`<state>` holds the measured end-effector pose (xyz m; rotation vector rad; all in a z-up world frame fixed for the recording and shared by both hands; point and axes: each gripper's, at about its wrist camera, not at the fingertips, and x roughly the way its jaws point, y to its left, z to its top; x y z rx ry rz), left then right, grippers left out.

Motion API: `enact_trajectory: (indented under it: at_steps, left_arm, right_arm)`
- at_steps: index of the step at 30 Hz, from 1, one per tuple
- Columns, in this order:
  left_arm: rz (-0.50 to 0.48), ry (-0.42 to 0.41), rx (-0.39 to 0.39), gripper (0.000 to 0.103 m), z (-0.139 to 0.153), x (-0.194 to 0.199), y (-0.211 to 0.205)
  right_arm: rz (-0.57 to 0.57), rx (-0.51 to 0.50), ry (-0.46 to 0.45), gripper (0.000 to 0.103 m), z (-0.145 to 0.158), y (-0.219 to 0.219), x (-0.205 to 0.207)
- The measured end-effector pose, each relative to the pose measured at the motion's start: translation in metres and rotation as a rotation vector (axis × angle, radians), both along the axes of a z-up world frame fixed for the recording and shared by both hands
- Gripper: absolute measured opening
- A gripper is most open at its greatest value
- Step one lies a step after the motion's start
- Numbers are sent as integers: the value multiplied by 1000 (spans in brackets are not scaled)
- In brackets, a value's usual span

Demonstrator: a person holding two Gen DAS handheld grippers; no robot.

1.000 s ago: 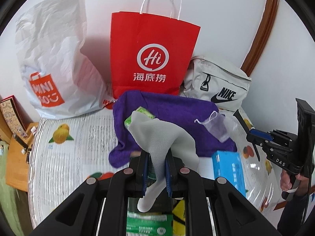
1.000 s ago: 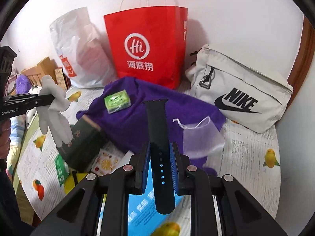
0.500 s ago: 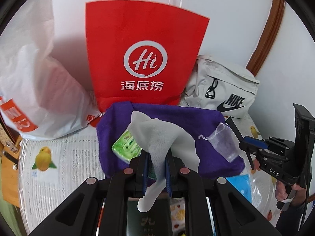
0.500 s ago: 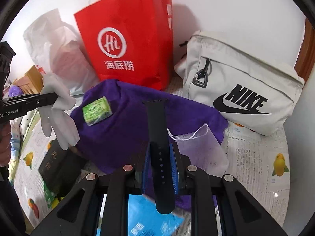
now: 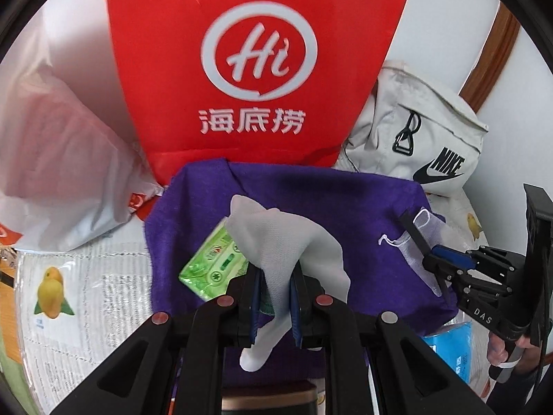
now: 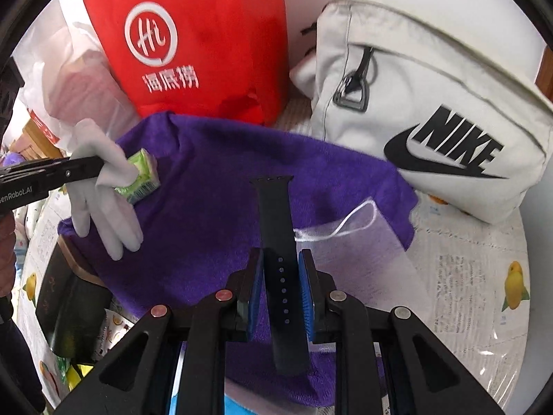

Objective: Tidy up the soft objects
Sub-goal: 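Carry strap and white cloth over the purple towel and open both tools to release, then grasp the white foam block with the right tool while the left tool reaches toward the green pack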

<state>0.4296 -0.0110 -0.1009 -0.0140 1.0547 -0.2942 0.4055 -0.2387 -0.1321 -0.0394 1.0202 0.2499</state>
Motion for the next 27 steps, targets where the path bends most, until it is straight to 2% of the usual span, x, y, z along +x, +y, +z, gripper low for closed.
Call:
enact_trajectory:
  at_steps: [6,11,13,15,16,18,20,27]
  left_arm:
    - [-11,49,14,14,-21,8,-9]
    - [-2,65,31,20,-28,12,-14]
    - [-2,72,34,25,-30,12,-16]
    - [-1,78,52,29,-30,11,-17]
    - [0,80,59,32,-31,10,-18]
    - [10,71,78,52,-29,9,-19]
    - [19,51,97,60,-23,6,-17]
    - [51,6,141,62,2,-12,-6]
  right_arm:
    - [-9,1,45,21,-15,-4,8]
    - [-12,-6,61,22,-22,-7,11]
    - [-10,-5,63,23,-23,-7,11]
    - [-13,2,67,31,-24,-6,12]
    - [-11,5,67,38,-24,-5,12]
    - [-5,1,51,45,-21,-4,9]
    - [-4,-4,34,50,-16,-3,3]
    - [-17,18,1,50,6,-8,-14]
